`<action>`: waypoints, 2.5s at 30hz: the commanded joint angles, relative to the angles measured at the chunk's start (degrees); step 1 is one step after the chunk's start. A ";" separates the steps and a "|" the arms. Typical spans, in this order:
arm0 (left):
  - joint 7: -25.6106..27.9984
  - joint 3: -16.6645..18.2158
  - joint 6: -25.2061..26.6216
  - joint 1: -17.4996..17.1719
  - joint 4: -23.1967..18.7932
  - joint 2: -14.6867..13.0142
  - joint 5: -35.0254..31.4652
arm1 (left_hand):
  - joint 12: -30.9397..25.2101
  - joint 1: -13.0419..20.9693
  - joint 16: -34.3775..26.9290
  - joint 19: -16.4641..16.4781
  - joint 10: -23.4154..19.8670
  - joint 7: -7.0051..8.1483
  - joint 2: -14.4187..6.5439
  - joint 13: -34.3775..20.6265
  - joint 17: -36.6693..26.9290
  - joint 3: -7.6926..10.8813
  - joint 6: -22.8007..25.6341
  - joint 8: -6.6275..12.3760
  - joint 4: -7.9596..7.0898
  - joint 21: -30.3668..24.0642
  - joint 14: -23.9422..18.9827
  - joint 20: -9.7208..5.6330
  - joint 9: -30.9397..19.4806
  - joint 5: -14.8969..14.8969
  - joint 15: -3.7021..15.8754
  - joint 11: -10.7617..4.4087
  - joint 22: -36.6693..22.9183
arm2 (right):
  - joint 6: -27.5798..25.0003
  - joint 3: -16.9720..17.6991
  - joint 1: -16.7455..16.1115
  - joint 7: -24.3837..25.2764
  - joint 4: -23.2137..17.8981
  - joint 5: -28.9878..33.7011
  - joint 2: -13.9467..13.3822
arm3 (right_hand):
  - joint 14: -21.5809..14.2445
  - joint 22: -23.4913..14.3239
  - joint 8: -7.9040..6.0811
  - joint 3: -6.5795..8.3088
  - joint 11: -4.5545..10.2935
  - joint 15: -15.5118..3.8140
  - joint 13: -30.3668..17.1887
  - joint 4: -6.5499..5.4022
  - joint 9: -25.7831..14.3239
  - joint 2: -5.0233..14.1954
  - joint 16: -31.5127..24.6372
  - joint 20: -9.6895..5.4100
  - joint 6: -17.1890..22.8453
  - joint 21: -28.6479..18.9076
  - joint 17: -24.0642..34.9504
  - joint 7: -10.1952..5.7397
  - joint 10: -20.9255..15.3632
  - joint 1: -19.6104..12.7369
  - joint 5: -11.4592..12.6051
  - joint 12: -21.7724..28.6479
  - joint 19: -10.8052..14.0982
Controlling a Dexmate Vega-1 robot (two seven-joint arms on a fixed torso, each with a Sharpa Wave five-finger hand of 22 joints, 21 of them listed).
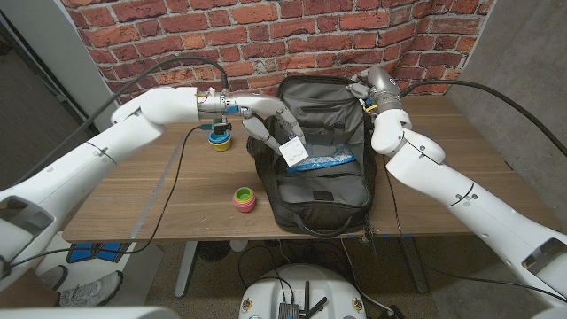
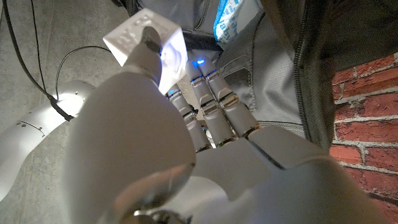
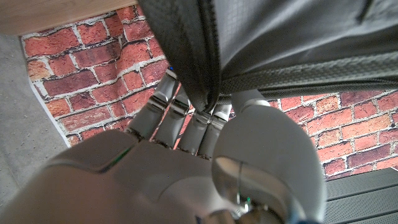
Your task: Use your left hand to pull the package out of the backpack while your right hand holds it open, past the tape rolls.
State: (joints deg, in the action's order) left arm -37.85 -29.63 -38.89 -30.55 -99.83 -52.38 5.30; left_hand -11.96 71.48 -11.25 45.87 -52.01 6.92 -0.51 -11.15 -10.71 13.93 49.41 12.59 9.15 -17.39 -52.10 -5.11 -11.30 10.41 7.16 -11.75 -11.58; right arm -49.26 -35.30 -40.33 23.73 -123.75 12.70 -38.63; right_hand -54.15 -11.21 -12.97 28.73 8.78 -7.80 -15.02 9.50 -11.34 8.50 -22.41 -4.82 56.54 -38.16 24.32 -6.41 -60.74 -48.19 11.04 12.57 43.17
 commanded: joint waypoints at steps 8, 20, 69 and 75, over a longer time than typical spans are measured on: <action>2.72 6.90 6.25 -5.70 -3.11 -6.46 5.57 | -0.45 -1.92 0.02 -0.40 -2.23 -0.44 -2.27 -0.69 -0.15 0.44 0.31 -0.10 -0.19 -0.39 0.12 -6.43 -0.12 0.24 6.67 -0.51 -0.13 | 0.08 -0.92 1.19 -0.57 1.25 0.56 0.42 | -0.46 -0.01 0.05 0.51 0.08 -4.60 -0.22 -0.12 -0.27 0.27 0.05 -7.35 0.51 -0.55 0.34 -0.07 -0.37 0.08 0.28 -0.26 -0.28; 6.19 12.14 9.42 -11.21 -5.97 -11.49 7.76 | -0.43 -2.09 0.01 -0.42 -2.33 -0.53 -2.41 -0.70 -0.17 0.45 0.33 -0.17 -0.21 -0.45 0.07 -6.43 -0.12 0.24 6.65 -0.50 -0.12 | -1.25 -1.41 1.42 -1.01 0.23 1.44 -0.13 | -0.47 0.01 0.06 0.56 0.05 -4.61 -0.22 -0.12 -0.28 0.28 0.11 -7.34 0.54 -0.75 0.41 -0.03 -0.42 0.08 0.28 -0.25 -0.37; 16.27 23.12 20.74 -25.43 -8.70 -21.12 6.29 | -0.20 -2.55 0.04 -0.58 -2.40 -0.75 -2.72 -0.72 -0.16 0.57 0.48 -0.42 -0.08 -0.71 -0.17 -6.42 -0.14 0.25 6.64 -0.51 -0.07 | -15.27 -5.52 0.63 -7.28 -17.57 9.29 -9.22 | -0.43 0.10 0.12 0.60 -0.04 -4.50 -0.16 -0.14 -0.30 0.16 0.34 -7.35 0.57 -1.50 0.65 -0.11 -0.44 0.25 0.28 -0.33 -0.74; 16.24 22.39 22.91 -24.92 -9.51 -21.86 4.18 | -0.17 -2.60 0.06 -0.62 -2.35 -0.79 -2.78 -0.72 -0.15 0.59 0.45 -0.45 -0.09 -0.72 -0.15 -6.43 -0.15 0.25 6.64 -0.50 -0.06 | -18.96 -6.78 -0.10 -7.21 -21.37 10.41 -10.80 | -0.49 0.11 0.11 0.67 -0.09 -4.67 -0.17 -0.08 -0.30 0.22 0.32 -7.35 0.62 -1.56 0.70 -0.17 -0.35 0.14 0.30 -0.36 -0.81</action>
State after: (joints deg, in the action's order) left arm -22.37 -7.81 -19.37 -54.34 -107.87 -72.26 11.44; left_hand -11.97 71.03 -11.25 45.66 -52.23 6.33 -0.33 -11.15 -10.65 14.00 49.64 11.94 9.09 -17.81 -52.10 -5.33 -11.35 10.30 7.15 -11.53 -11.45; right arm -62.32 -40.77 -39.05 16.74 -139.37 21.10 -47.04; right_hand -54.15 -10.92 -12.80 28.83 8.79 -7.80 -15.04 9.40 -11.32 8.50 -22.41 -4.29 56.67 -39.27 24.86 -6.74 -60.76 -48.19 10.83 12.24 42.65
